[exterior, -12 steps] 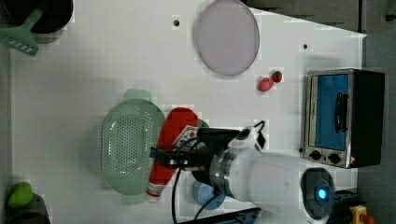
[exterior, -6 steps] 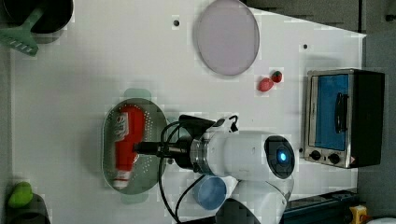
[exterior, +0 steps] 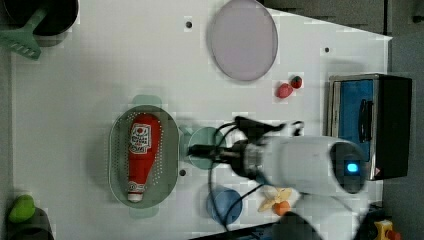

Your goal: Pick Ketchup from the table and place it in strainer.

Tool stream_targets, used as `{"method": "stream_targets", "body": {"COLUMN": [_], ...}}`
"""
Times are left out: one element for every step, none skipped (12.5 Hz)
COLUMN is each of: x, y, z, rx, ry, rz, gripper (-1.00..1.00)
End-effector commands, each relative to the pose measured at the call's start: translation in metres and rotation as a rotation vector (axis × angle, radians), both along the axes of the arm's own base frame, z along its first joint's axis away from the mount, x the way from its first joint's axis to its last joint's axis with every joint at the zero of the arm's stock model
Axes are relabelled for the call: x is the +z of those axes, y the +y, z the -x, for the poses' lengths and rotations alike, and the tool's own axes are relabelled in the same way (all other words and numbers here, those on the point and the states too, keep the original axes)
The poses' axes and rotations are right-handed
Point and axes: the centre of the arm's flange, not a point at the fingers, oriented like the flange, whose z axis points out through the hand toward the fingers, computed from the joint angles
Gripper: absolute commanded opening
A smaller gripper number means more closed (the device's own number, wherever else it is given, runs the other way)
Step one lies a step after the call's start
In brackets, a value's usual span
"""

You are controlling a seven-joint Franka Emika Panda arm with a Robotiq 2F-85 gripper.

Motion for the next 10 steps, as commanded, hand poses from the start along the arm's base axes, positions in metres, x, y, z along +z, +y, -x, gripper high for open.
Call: {"method": "stream_targets", "body": {"x": [0.056,0.074,0.094,0.115,0.134,0.151,0.165,0.181,0.195,0.206], "y": [-0.081,-0.112,-0.145,-0.179,-0.21,-0.24,-0.266,-0.286,-0.3,-0.311], "z": [-0.043,-0.052,-0.058,-0.062,-0.063,-0.06,-0.056,-0.054,-0.052,-0.051], "rx": [-0.227,-0.291,-0.355,-0.425,-0.489,-0.55,-0.603,-0.645,-0.679,-0.703], "ry": [-0.069,-0.093,-0.117,-0.139,-0.154,-0.151,-0.139,-0.133,-0.126,-0.105], "rz": [0.057,0.077,0.091,0.102,0.11,0.119,0.125,0.12,0.111,0.106], "gripper": [1.0,1.0,1.0,1.0,1.0,1.0,1.0,1.0,1.0,1.0]}}
